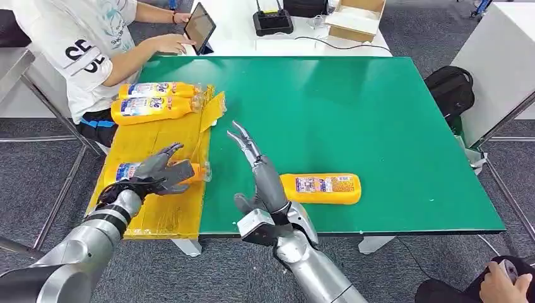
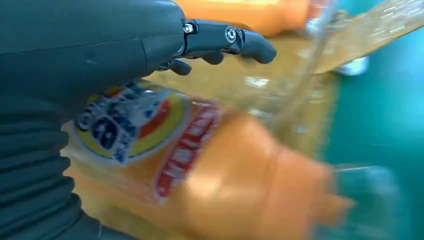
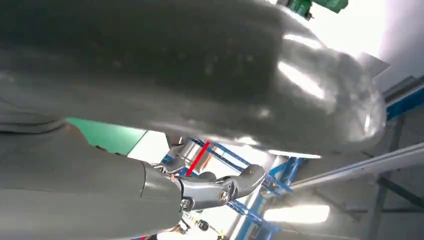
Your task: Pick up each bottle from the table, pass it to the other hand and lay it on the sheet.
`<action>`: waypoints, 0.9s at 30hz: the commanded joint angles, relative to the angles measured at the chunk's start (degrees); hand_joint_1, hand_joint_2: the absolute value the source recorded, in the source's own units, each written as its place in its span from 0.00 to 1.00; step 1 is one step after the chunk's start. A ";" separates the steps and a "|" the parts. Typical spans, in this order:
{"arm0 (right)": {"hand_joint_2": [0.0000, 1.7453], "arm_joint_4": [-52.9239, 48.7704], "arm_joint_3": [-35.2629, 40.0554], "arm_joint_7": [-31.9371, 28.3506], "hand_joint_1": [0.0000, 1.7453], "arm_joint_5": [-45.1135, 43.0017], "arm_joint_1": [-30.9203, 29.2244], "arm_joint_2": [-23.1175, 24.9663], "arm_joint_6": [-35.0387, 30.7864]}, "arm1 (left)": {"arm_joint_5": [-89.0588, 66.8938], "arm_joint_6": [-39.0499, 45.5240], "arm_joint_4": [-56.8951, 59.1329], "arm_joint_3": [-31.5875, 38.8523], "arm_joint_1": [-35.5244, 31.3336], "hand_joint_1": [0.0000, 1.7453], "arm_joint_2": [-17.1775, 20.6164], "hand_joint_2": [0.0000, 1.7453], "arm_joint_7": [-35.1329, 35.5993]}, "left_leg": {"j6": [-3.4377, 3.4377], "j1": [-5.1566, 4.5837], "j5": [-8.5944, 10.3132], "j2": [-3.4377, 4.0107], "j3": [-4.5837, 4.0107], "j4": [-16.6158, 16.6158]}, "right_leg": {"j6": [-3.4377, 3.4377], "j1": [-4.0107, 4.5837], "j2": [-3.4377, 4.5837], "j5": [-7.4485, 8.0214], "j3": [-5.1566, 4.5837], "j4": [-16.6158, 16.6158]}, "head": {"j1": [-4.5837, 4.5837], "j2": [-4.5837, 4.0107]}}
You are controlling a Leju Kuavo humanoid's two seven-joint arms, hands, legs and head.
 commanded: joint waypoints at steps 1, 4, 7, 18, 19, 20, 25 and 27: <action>0.00 6.13 -1.29 -0.08 0.00 -0.52 -2.50 -0.50 0.67 | 7.73 -7.65 2.34 5.06 0.19 0.00 -1.47 0.00 -4.11 | 0.10 0.01 -0.09 0.15 0.33 -0.06 | -0.19 0.07 0.07 -0.04 0.30 -0.10 | 0.00 0.00; 0.00 6.57 -1.52 -0.09 0.00 -0.73 -2.64 -0.47 0.80 | 9.32 -8.92 2.08 4.97 0.22 0.00 -1.49 0.00 -5.03 | 0.06 0.00 -0.05 0.09 0.27 -0.05 | -0.13 0.04 0.02 -0.02 0.26 -0.07 | 0.00 0.00; 0.00 6.57 -1.52 -0.09 0.00 -0.73 -2.64 -0.47 0.80 | 9.32 -8.92 2.08 4.97 0.22 0.00 -1.49 0.00 -5.03 | 0.06 -0.01 -0.05 0.10 0.29 -0.06 | -0.14 0.03 0.03 -0.04 0.27 -0.06 | 0.00 0.00; 1.00 11.27 1.19 10.57 0.00 12.91 -5.03 -6.24 2.64 | 48.51 28.43 -30.18 4.60 13.42 0.00 -8.56 1.00 -12.37 | 0.11 0.02 -0.08 0.02 0.23 -0.03 | -0.12 0.08 -0.09 -0.06 0.27 -0.13 | 0.00 0.00; 1.00 11.56 0.21 12.57 0.00 14.19 -5.43 -7.86 2.45 | 53.29 29.75 -35.58 3.75 16.65 0.00 -8.24 1.00 -12.37 | 0.09 0.00 -0.07 0.13 0.23 -0.08 | -0.09 0.05 0.05 -0.02 0.21 -0.16 | -0.02 0.00; 1.00 11.10 -1.40 14.37 0.00 14.98 -5.59 -9.74 2.15 | 57.31 30.17 -40.31 3.14 19.86 0.00 -7.85 1.00 -12.37 | 0.11 0.01 -0.15 0.19 0.33 -0.07 | -0.14 0.07 0.08 -0.06 0.31 -0.16 | 0.00 0.00; 1.00 9.50 -3.26 18.26 0.00 19.22 -5.60 -13.16 0.65 | 60.48 31.18 -45.04 3.09 23.45 0.00 -7.72 1.00 -12.37 | 0.08 0.00 -0.10 0.03 0.11 0.00 | -0.10 0.05 -0.04 -0.08 0.10 -0.09 | -0.04 0.00; 1.00 9.50 -3.26 18.26 0.00 19.22 -5.60 -13.16 0.65 | 60.48 31.18 -45.04 3.09 23.45 0.00 -7.72 1.00 -12.37 | 0.10 0.00 -0.12 -0.04 0.02 0.07 | -0.11 0.05 -0.09 -0.12 0.07 -0.04 | -0.02 0.00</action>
